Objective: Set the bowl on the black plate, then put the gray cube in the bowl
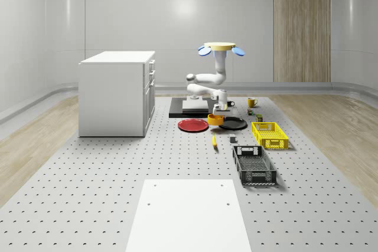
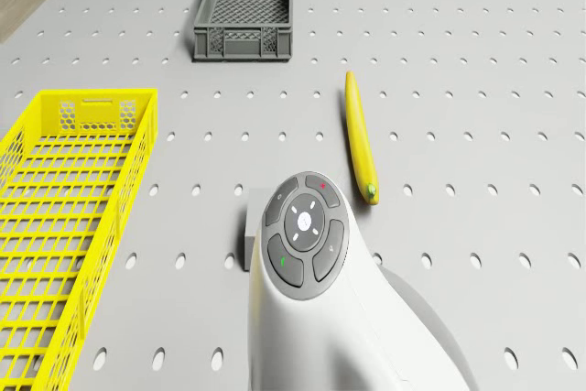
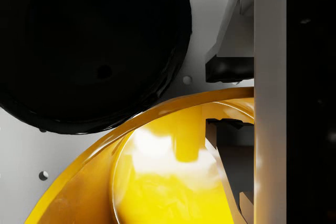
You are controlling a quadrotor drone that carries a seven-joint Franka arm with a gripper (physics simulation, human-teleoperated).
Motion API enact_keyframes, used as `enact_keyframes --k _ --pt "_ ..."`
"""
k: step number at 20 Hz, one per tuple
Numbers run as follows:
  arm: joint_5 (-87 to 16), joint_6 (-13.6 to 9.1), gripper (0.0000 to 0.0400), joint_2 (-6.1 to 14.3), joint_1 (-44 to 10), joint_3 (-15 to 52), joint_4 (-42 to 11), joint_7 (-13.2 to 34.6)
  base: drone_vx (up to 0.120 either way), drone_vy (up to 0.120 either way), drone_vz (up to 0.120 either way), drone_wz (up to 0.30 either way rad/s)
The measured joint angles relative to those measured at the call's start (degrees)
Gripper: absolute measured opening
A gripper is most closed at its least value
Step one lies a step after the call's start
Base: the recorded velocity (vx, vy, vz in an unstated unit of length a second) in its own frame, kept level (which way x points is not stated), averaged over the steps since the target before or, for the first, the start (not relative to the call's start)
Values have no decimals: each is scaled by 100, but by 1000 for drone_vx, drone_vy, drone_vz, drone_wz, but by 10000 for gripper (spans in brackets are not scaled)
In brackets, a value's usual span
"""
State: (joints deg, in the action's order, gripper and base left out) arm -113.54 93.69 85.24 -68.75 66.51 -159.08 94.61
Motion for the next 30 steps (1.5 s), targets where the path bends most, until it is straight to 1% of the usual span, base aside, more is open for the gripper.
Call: enact_keyframes --k 16,27,30 --pt "-5 -10 100 -11 5 -1 -1 -4 -120 120 0 0" --pt "-8 -16 100 -17 8 -2 -1 -6 0 120 0 0" --pt "-48 3 100 -19 0 -45 15 -7 0 13 0 0"
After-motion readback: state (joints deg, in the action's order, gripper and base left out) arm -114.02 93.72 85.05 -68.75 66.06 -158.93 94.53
